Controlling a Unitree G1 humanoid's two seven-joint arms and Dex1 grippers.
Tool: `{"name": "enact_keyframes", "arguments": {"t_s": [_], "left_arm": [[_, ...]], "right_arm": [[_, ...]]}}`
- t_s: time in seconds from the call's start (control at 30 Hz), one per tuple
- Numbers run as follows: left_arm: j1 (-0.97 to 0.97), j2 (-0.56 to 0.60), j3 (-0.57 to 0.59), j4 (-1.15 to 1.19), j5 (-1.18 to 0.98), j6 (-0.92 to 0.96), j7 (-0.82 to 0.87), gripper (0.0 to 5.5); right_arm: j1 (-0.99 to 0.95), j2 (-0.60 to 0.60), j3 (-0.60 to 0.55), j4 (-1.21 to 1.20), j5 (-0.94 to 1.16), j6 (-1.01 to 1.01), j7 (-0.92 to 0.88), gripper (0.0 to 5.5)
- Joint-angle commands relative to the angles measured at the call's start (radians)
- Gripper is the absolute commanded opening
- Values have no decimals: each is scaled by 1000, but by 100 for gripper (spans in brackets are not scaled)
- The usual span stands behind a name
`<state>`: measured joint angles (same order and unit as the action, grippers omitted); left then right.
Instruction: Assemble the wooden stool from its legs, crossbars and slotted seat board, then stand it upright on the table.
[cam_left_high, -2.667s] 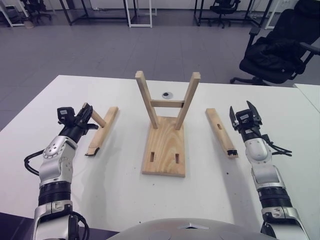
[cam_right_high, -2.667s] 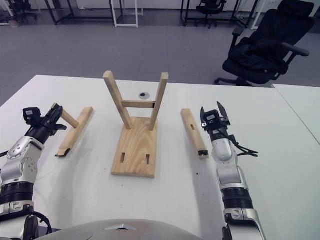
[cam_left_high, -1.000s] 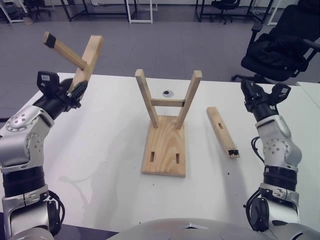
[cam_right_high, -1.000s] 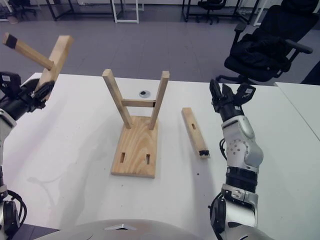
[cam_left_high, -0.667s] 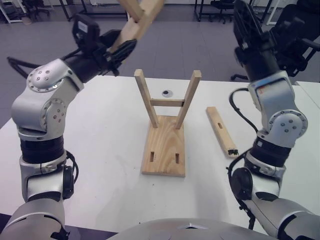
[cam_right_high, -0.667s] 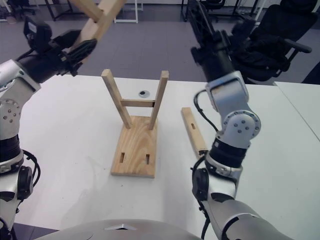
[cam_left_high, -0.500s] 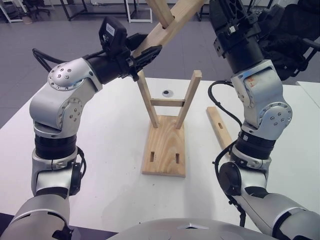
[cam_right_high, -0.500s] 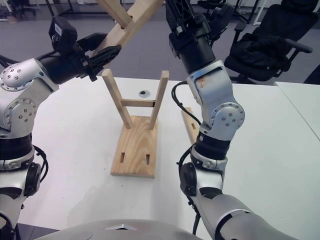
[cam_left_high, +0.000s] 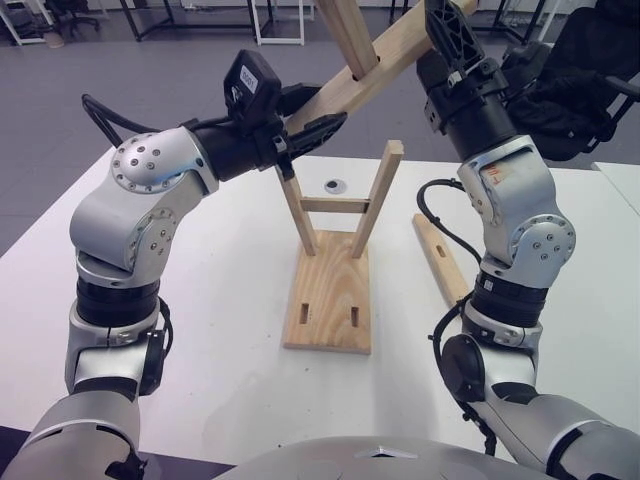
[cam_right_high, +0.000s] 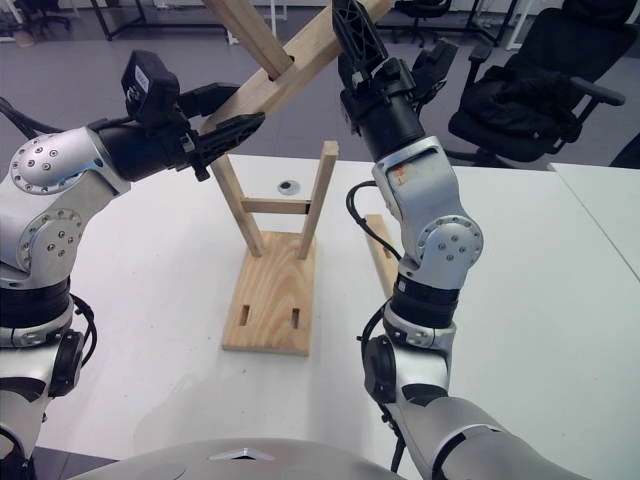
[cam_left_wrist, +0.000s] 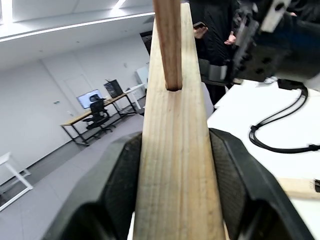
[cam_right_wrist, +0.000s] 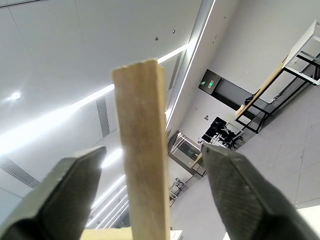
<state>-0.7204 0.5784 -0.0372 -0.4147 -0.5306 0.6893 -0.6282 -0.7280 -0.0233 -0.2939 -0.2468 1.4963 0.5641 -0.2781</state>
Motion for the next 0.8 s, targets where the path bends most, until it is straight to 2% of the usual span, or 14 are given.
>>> {"name": "enact_keyframes", "arguments": {"t_s": [0.03,0.23,0.4,0.43,0.63,0.8], "left_arm": [[17,35,-21,-19,37,-28,-41,200],[32,31,-22,-32,42,-42,-68,200],[80,27,-29,-72,3,-39,-114,200],[93,27,-29,-84,-1,-39,-120,237],[187,40,-18,-115,1,-40,-125,335],[495,136,74,-202,6,-38,-146,410]], "right_arm": [[27,-19,2,-14,49,16,-23,330],[118,-55,8,-70,99,34,-65,208],[204,-52,19,-152,81,2,-87,134],[218,-52,23,-164,81,-2,-89,110],[353,-82,15,-234,48,-24,-119,104],[680,-173,4,-381,19,15,-120,104]]}}
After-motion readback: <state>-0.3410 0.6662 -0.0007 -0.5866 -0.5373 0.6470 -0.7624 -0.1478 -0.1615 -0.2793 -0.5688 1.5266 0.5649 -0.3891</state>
